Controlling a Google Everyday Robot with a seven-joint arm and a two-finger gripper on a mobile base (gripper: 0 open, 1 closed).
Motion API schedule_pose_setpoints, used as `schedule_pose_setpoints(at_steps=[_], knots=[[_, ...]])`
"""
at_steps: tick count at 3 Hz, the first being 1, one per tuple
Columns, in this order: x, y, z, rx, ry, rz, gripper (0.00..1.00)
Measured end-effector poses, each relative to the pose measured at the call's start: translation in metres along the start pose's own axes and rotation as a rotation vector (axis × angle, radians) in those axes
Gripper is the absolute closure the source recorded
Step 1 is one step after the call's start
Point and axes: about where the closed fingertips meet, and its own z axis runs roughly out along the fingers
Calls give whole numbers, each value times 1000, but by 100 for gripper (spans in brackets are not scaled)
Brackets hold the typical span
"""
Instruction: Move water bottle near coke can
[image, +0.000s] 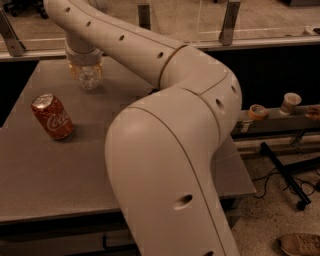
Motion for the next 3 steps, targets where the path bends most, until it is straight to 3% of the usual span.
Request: schedule_pose_setpoints(at_steps=[1, 2, 3], knots=[[14, -14, -22, -6, 11, -15, 87], [52, -29, -44, -61, 67, -3, 100], [94, -31, -52, -115, 140, 35, 100]])
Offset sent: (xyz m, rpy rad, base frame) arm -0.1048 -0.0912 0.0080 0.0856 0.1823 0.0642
